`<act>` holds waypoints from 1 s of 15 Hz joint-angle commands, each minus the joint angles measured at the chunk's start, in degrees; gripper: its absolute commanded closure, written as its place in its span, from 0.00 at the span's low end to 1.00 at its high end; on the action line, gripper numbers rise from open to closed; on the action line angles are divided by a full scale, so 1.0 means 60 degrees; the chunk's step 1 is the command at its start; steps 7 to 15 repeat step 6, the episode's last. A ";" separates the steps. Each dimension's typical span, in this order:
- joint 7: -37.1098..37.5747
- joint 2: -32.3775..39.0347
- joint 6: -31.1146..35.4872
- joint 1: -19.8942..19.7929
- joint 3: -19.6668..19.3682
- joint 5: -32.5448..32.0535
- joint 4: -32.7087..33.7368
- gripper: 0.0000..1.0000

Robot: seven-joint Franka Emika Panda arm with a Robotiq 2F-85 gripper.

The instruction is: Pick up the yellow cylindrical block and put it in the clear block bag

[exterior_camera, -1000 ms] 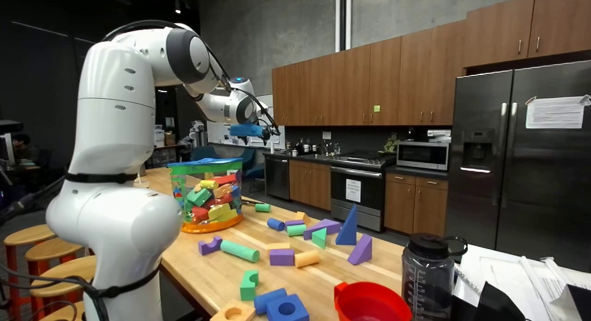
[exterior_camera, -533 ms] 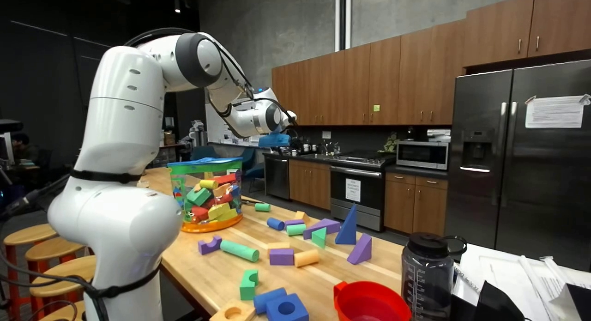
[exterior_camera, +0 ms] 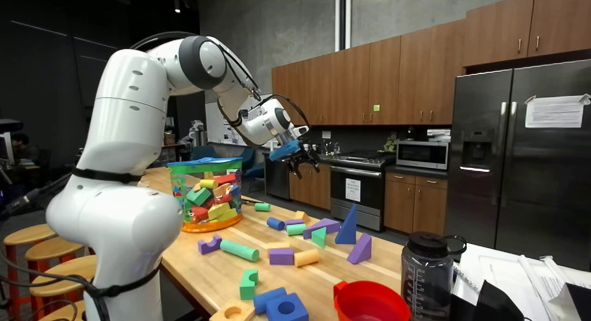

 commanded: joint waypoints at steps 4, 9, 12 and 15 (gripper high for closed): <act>-0.0556 0.0736 -0.2762 -0.0212 0.0342 0.0092 0.0455 0.00; -0.0212 0.0561 -0.2477 -0.0174 0.0326 -0.0132 0.0172 0.00; -0.0212 0.0561 -0.2477 -0.0174 0.0326 -0.0132 0.0172 0.00; -0.0212 0.0561 -0.2477 -0.0174 0.0326 -0.0132 0.0172 0.00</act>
